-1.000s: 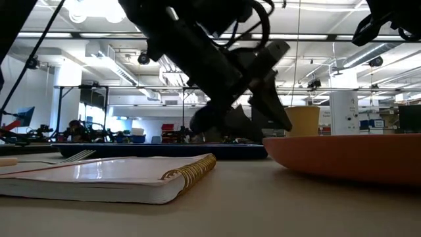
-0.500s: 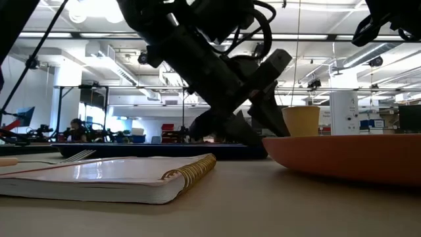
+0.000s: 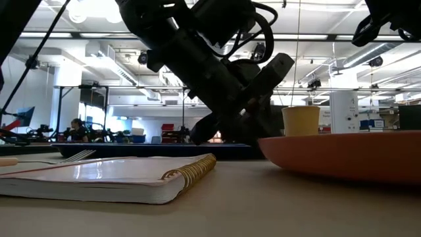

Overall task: Pick and place plate/cup/fork/spoon on tray
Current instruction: Put the pink plate on the blue tray

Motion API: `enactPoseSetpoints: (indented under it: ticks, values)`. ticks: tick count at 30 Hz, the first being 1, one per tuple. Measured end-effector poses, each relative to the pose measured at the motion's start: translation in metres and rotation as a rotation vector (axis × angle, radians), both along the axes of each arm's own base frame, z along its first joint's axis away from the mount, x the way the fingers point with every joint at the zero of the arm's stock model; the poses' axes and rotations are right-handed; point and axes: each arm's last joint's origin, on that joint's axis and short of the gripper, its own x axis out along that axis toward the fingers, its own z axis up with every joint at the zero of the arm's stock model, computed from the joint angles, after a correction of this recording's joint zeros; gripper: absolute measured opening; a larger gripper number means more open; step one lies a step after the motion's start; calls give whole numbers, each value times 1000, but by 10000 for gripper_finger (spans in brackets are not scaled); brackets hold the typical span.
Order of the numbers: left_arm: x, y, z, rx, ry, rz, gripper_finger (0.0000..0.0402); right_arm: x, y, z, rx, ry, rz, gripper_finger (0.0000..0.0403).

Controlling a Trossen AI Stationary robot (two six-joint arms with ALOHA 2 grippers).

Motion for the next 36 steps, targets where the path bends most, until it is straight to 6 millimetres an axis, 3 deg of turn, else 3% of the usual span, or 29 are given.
enactPoseSetpoints:
  ticks: [4,12,18,28,36]
  values:
    - [0,0,0,1,1,2,8,0,0,0,-1,0,0,9]
    - [0,0,1,6,1,-4,1,0,0,0,-1,0,-1,9]
    - [0,-1,13,27,-44,-33,1,0,0,0,0,0,0,9]
    - [-8,1,59,66,-130,-97,0,0,0,0,1,0,1,9]
    - [-41,20,99,129,-137,-71,0,0,0,0,12,0,7,9]
